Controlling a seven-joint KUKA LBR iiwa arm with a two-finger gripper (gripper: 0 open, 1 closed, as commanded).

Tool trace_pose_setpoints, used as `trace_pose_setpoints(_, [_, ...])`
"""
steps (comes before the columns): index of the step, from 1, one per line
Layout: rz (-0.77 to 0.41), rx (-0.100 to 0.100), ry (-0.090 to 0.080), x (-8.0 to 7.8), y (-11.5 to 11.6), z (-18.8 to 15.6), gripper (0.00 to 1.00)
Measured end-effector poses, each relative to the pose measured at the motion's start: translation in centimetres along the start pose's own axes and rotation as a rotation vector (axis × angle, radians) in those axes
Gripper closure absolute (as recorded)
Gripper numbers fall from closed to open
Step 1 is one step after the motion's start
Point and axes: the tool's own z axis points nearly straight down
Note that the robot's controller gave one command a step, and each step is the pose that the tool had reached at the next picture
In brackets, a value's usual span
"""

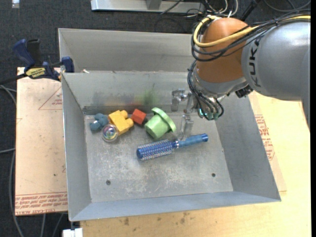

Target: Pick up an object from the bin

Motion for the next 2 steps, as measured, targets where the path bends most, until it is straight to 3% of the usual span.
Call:
trace_pose_setpoints(1, [0.182,-0.003,-0.006,-0.18,1.05,10.60,0.00])
trace_pose_setpoints(2, [0.182,-0.006,-0.027,-0.72,1.08,9.87,1.00])
